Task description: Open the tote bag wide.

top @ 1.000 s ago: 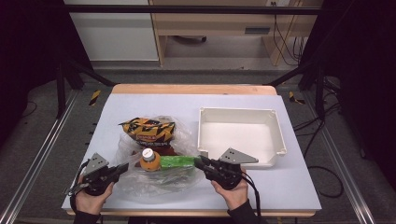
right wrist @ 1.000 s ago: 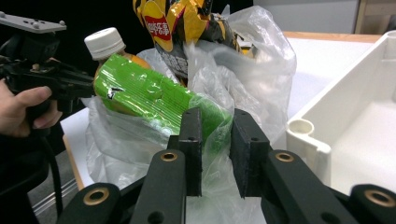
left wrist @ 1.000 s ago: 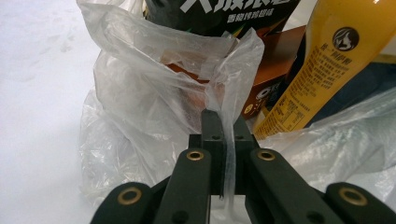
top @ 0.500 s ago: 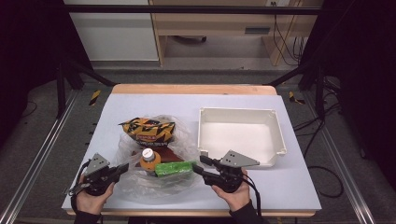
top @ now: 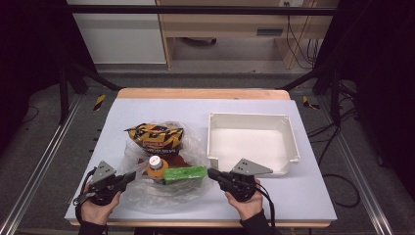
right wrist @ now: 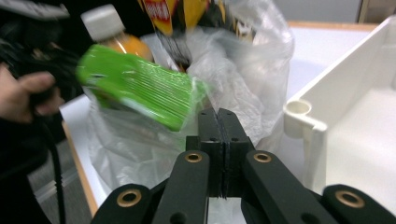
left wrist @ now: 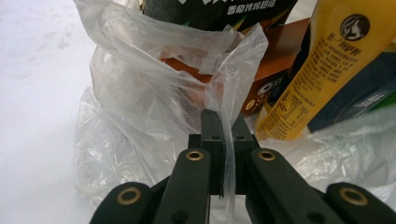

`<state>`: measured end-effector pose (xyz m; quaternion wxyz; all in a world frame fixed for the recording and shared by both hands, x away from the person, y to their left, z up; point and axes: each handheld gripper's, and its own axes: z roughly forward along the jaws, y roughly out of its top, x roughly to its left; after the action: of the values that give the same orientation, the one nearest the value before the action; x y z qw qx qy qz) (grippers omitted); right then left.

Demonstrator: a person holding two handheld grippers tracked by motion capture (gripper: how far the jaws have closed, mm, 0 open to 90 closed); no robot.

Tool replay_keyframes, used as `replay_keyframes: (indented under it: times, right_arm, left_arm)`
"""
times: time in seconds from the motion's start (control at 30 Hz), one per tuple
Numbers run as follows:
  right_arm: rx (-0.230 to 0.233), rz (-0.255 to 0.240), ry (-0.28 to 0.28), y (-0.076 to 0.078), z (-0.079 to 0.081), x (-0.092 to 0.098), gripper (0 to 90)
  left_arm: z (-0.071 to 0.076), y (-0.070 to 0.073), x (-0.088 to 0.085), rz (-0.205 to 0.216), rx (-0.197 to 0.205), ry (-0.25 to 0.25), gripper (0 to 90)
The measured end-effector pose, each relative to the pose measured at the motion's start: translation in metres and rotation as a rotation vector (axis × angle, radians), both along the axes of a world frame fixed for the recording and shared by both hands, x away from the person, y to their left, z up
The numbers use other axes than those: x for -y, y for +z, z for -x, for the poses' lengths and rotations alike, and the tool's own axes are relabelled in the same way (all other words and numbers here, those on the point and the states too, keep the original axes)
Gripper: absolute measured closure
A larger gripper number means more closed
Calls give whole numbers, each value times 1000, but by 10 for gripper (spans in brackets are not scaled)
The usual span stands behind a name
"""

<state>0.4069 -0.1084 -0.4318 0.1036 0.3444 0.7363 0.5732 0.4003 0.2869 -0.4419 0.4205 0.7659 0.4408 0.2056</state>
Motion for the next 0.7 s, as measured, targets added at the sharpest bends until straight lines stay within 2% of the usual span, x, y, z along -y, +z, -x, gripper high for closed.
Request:
replay_keyframes:
  times: [0.13, 0.27, 0.47, 0.7]
  right_arm:
    - [-29, 68, -3, -12, -4, -8, 900]
    - [-52, 99, -21, -20, -6, -7, 900]
    - [-104, 152, -33, -39, -11, -11, 900]
    - [-127, 189, -36, -51, -14, -15, 900]
  left_arm:
    - [0, -3, 0, -13, -10, 0, 870]
    - [-1, -7, 0, -41, -18, 0, 869]
    - [-1, -14, 0, -47, -36, 4, 846]
    - [1, -23, 1, -74, -37, 11, 791]
